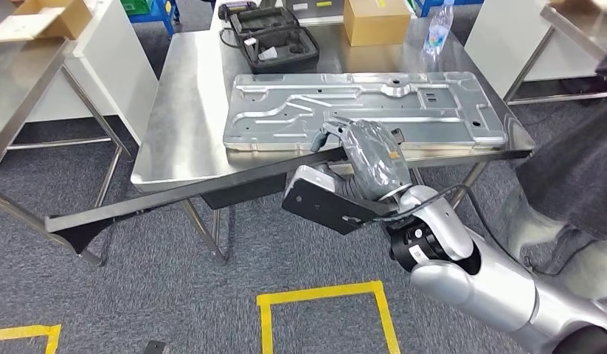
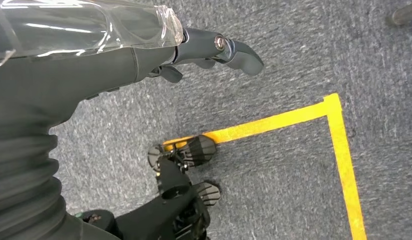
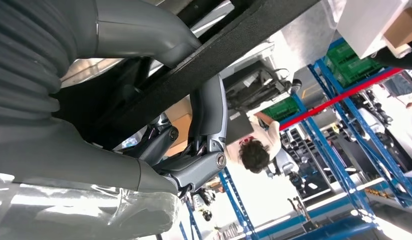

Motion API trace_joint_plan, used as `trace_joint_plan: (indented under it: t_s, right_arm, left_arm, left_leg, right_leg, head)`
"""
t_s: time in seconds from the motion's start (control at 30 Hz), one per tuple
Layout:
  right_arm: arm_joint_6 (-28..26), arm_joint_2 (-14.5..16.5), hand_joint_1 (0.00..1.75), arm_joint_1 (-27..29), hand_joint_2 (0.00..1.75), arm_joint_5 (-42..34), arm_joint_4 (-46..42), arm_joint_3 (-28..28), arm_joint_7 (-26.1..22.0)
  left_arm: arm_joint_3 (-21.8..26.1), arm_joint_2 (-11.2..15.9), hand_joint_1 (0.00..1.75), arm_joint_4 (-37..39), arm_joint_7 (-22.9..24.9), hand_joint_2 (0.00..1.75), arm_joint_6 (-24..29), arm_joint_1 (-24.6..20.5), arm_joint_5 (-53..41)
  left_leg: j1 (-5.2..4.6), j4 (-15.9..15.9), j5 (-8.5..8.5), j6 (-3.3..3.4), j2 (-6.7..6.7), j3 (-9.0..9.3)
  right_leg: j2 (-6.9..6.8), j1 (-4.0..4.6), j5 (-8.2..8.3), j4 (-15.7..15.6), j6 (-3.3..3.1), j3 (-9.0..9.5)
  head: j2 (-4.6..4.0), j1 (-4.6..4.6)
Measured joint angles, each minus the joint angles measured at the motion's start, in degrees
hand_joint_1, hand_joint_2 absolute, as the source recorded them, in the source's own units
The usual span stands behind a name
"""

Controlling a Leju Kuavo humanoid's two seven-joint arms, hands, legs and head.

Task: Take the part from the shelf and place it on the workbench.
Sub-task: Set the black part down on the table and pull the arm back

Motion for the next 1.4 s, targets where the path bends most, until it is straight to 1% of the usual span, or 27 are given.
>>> trace_joint_plan:
  t_s: [0.03,0.1,0.13,0.17,0.2,0.27,0.3,0.33,0.43,0.5,0.53,0.6,0.63,0.67,0.7,0.77,0.8,0.83,0.9,1.0,1.07,1.13,1.17,1.2,1.3,1.33,1.4]
  right_arm:
    - [-0.1,-0.1,1.75,0.1,1.75,-0.1,0.0,-0.1,0.0]
    - [-0.3,-0.3,1.75,0.4,1.75,-0.1,0.0,-0.3,0.0]
    - [-0.3,-0.3,1.75,0.6,1.75,-0.1,0.0,-0.3,0.0]
    - [-0.3,-0.4,1.75,0.7,1.75,-0.1,0.0,-0.3,0.0]
    - [-0.3,-0.5,1.75,0.8,1.75,-0.1,0.0,-0.3,0.1]
    - [-0.4,-0.6,1.75,0.8,1.75,-0.2,0.0,-0.4,0.1]
    - [-0.4,-0.6,1.75,0.8,1.75,-0.2,-0.1,-0.4,0.1]
    - [-0.5,-0.6,1.75,0.9,1.75,-0.2,-0.1,-0.5,0.1]
    - [-0.7,-0.9,1.75,1.0,1.75,-0.2,-0.2,-0.7,0.2]
    - [-0.7,-1.0,1.75,1.0,1.75,-0.2,-0.2,-0.7,0.2]
    - [-0.7,-1.0,1.75,1.0,1.75,-0.2,-0.3,-0.7,0.1]
    - [-0.7,-1.0,1.75,1.0,1.75,-0.2,-0.3,-0.7,0.1]
    - [-0.7,-1.0,1.75,1.2,1.75,-0.2,-0.3,-0.7,0.0]
    - [-0.7,-1.0,1.75,1.3,1.75,-0.2,-0.3,-0.7,0.0]
    - [-0.7,-1.0,1.75,1.4,1.75,-0.2,-0.3,-0.7,0.0]
    - [-0.7,-1.0,1.75,1.5,1.75,-0.2,-0.3,-0.7,-0.2]
    - [-0.8,-1.0,1.75,1.5,1.75,-0.2,-0.3,-0.7,-0.3]
    - [-0.8,-1.0,1.75,1.5,1.75,-0.3,-0.3,-0.7,-0.4]
    - [-0.8,-1.0,1.75,1.7,1.75,-0.3,-0.3,-0.8,-0.5]
    - [-0.9,-1.4,1.75,2.2,1.75,-0.3,-0.5,-1.2,-0.5]
    - [-0.9,-1.8,1.75,2.6,1.75,-0.3,-0.6,-1.6,-0.4]
    - [-0.9,-2.0,1.75,3.2,1.75,-0.2,-0.7,-1.7,-0.2]
    - [-0.8,-2.2,1.75,3.6,1.75,-0.2,-0.7,-1.8,-0.1]
    - [-0.8,-2.4,1.75,4.0,1.75,-0.2,-0.7,-1.8,0.1]
    - [-0.7,-2.8,1.75,4.3,1.75,-0.1,-0.7,-2.1,0.2]
    - [-0.7,-2.9,1.75,4.3,1.75,-0.1,-0.8,-2.3,0.2]
    - [-0.6,-3.1,1.75,4.4,1.75,0.0,-1.1,-2.6,0.3]
  left_arm:
    - [0.0,0.0,0.0,0.0,0.0,1.75,0.0,0.0,0.0]
    - [0.0,0.0,0.0,0.0,0.0,1.75,0.0,0.0,0.0]
    - [0.0,0.0,0.0,0.0,0.0,1.75,0.0,0.1,0.0]
    - [0.0,0.0,0.0,0.0,0.0,1.75,0.0,0.2,0.0]
    - [0.0,0.0,0.0,0.0,0.0,1.75,0.0,0.3,0.0]
    - [0.0,0.0,0.0,0.0,0.0,1.75,0.0,0.4,0.0]
    - [0.0,0.0,0.0,0.0,0.0,1.75,0.0,0.3,0.0]
    - [0.0,0.0,0.0,0.0,0.0,1.75,0.0,0.3,0.1]
    - [0.0,0.0,0.0,0.0,0.6,1.75,0.1,0.3,-1.0]
    - [-0.2,0.0,0.0,0.0,2.1,1.75,0.3,0.2,-2.7]
    - [-0.3,0.0,0.0,0.0,3.0,1.75,0.4,0.1,-3.5]
    - [-0.5,0.3,0.0,0.0,4.7,1.75,0.5,0.1,-4.7]
    - [-0.7,0.5,0.0,0.0,5.5,1.75,0.5,0.3,-5.4]
    - [-1.0,0.8,0.0,0.0,6.4,1.75,0.5,0.4,-6.1]
    - [-1.3,1.1,0.0,0.0,7.2,1.75,0.5,0.6,-7.0]
    - [-2.1,2.1,0.0,0.0,8.8,1.75,0.5,0.8,-8.8]
    - [-2.5,2.6,0.0,0.0,9.5,1.75,0.5,0.8,-9.4]
    - [-2.9,3.1,0.0,0.0,10.1,1.75,0.4,0.9,-9.8]
    - [-3.4,4.1,0.0,0.0,11.3,1.75,0.2,1.4,-10.2]
    - [-4.3,5.2,0.0,0.0,12.7,1.75,-0.4,2.4,-10.5]
    - [-4.7,5.7,0.0,0.0,13.3,1.75,-0.7,3.0,-10.5]
    - [-5.3,6.0,0.0,0.0,14.0,1.75,-1.0,3.5,-10.5]
    - [-5.6,6.1,0.0,0.0,14.4,1.75,-1.3,3.9,-10.6]
    - [-5.8,6.2,0.0,0.0,15.0,1.75,-1.5,4.3,-10.8]
    - [-6.4,6.3,0.0,0.0,16.5,1.75,-2.2,5.0,-11.2]
    - [-6.6,6.4,0.0,0.0,16.9,1.75,-2.4,5.0,-11.2]
    - [-7.0,6.5,0.0,0.0,17.5,1.75,-2.7,4.9,-11.3]
  left_leg:
    - [0.11,-0.2,-0.12,0.23,0.03,0.43]
    - [0.16,-0.2,-0.63,0.56,0.07,1.03]
    - [0.19,-0.2,-0.94,0.57,0.06,1.34]
    - [0.25,-0.2,-1.26,0.46,0.03,1.69]
    - [0.34,-0.1,-1.66,0.27,0.0,2.14]
    - [0.41,0.3,-2.69,-0.37,-0.06,2.97]
    - [0.37,0.5,-3.23,-0.73,-0.07,3.21]
    - [0.26,0.7,-3.67,-1.05,-0.08,3.31]
    - [0.3,0.7,-4.38,-1.78,-0.06,3.43]
    - [0.52,3.4,-5.85,-2.39,0.02,2.26]
    - [0.63,6.8,-7.23,-2.73,0.06,0.54]
    - [0.73,15.2,-10.05,-3.23,0.09,-4.37]
    - [0.75,18.0,-10.44,-3.31,0.09,-6.43]
    - [0.74,18.8,-9.71,-3.28,0.09,-7.52]
    - [0.72,17.1,-7.81,-3.14,0.09,-7.47]
    - [0.48,8.8,-2.42,-2.42,0.08,-4.71]
    - [0.23,4.9,-0.56,-1.93,0.08,-3.19]
    - [-0.02,2.4,0.34,-1.48,0.09,-2.24]
    - [-0.42,1.0,0.16,-0.78,0.09,-1.67]
    - [0.05,-0.4,0.35,-0.12,0.06,-0.2]
    - [0.16,-1.0,0.25,0.27,0.07,0.81]
    - [0.13,-1.0,-0.23,0.53,0.07,1.38]
    - [0.11,-1.0,-0.52,0.5,0.06,1.72]
    - [0.12,-1.0,-0.86,0.42,0.05,2.1]
    - [0.15,-0.7,-1.82,0.0,0.04,3.07]
    - [0.02,-0.4,-2.25,-0.24,0.01,3.18]
    - [-0.19,0.0,-3.01,-0.8,-0.04,3.22]
  right_leg:
    - [-0.02,-0.08,-1.45,3.4,0.18,-1.7]
    - [-0.03,-0.2,-4.25,11.6,0.57,-6.38]
    - [-0.03,-0.3,-4.48,14.0,0.76,-8.16]
    - [-0.03,-0.4,-3.52,14.2,0.9,-8.88]
    - [-0.04,-0.52,-1.39,11.8,1.01,-8.32]
    - [-0.06,-0.74,3.45,3.4,1.2,-4.94]
    - [-0.01,-0.79,4.84,0.0,1.06,-3.45]
    - [0.04,-0.75,5.23,-1.9,0.77,-2.61]
    - [0.17,-0.57,4.58,-2.5,-0.5,-2.32]
    - [0.17,-0.75,4.33,-2.6,-1.16,-1.99]
    - [0.16,-0.8,4.18,-2.6,-1.4,-1.81]
    - [0.16,-0.75,3.78,-2.6,-1.69,-1.55]
    - [0.16,-0.71,3.55,-2.6,-1.74,-1.35]
    - [0.18,-0.67,3.27,-2.6,-1.74,-1.03]
    - [0.2,-0.61,2.95,-2.6,-1.72,-0.56]
    - [0.22,-0.53,2.25,-2.6,-1.59,0.56]
    - [0.24,-0.43,1.94,-2.7,-1.43,0.97]
    - [0.25,-0.4,1.7,-2.7,-1.2,1.2]
    - [0.26,-0.43,1.4,-3.0,-0.59,1.38]
    - [0.11,-0.4,0.38,-1.9,0.23,1.3]
    - [0.02,-0.37,-2.11,3.9,0.49,-1.46]
    - [0.01,-0.42,-4.25,11.2,0.74,-5.78]
    - [0.01,-0.44,-3.98,12.7,0.83,-7.09]
    - [0.01,-0.46,-2.69,12.0,0.89,-7.34]
    - [-0.01,-0.5,3.13,3.0,0.81,-4.15]
    - [-0.01,-0.46,4.18,0.2,0.63,-2.95]
    - [0.0,-0.3,4.88,-3.0,0.04,-1.56]
  head:
    - [-0.01,0.05]
    - [-0.01,0.09]
    - [-0.01,0.09]
    - [0.0,0.1]
    - [0.0,0.1]
    - [-0.01,0.13]
    - [-0.01,0.13]
    - [0.0,0.13]
    - [0.0,0.15]
    - [0.0,0.02]
    - [0.0,-0.07]
    - [-0.01,-0.16]
    - [-0.01,-0.16]
    - [-0.01,-0.16]
    - [-0.01,-0.16]
    - [0.0,-0.16]
    - [-0.01,-0.16]
    - [0.0,-0.15]
    - [-0.01,-0.15]
    - [-0.01,-0.06]
    - [0.0,0.06]
    - [0.0,0.11]
    - [0.0,0.11]
    - [0.0,0.12]
    - [-0.01,0.13]
    - [-0.01,0.13]
    - [-0.01,0.1]
